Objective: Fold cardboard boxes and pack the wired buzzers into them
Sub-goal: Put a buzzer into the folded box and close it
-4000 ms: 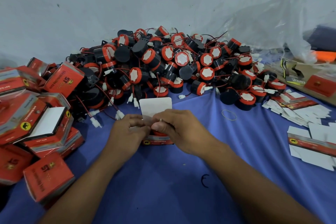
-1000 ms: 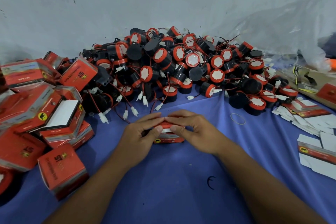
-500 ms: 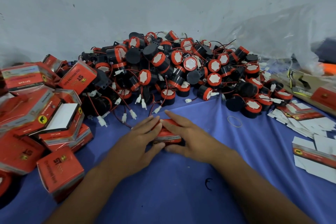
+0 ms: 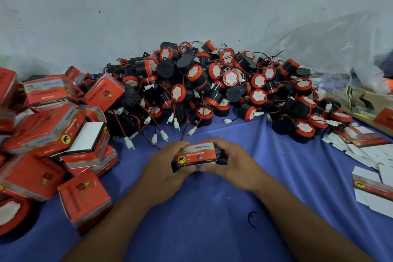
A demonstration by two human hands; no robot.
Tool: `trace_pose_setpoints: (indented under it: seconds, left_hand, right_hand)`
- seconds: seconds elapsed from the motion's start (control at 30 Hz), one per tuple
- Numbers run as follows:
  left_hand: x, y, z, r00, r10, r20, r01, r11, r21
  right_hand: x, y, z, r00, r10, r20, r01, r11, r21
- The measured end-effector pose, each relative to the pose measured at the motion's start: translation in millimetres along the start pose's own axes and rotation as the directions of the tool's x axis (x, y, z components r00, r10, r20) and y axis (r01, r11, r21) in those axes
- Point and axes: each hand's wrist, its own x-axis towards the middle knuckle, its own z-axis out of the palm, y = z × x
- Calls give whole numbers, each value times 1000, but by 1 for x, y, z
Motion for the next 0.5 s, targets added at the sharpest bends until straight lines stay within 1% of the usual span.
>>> trace_pose_setpoints:
  seconds: [0.1, 0.2, 0.23, 0.3, 0.37, 0.4, 0.43, 0.5]
  left_hand:
    - [1, 5, 0, 998, -62, -25, 58, 988, -146]
    - [1, 7, 0, 993, -97, -66, 81, 974, -210]
    - [2, 8, 1, 989, -121, -88, 98, 970, -224]
    - [4, 9, 1, 963, -209, -170, 160, 951, -264]
    - [6, 6, -3, 900, -340, -273, 238, 907, -347]
    - [7, 2, -5, 868, -392, -306, 268, 887, -377]
    - [8, 0, -7, 850, -420, -318, 294, 879, -374]
    - [8, -3, -7, 868, -404, -289, 322, 900, -293]
  right_hand:
    - [3, 0, 1, 1000, -3, -23, 4, 998, 67]
    - [6, 1, 7, 998, 16, -62, -7, 989, 149]
    - [7, 0, 9, 994, 38, -107, -21, 987, 158]
    - [9, -1, 15, 958, 112, -265, -65, 981, 181]
    - [16, -4, 20, 893, 207, -399, -83, 948, 308]
    - [22, -9, 22, 867, 239, -437, -68, 926, 371]
    - [30, -15, 26, 854, 253, -454, -48, 908, 415]
    - [51, -33, 39, 878, 257, -403, -21, 863, 505]
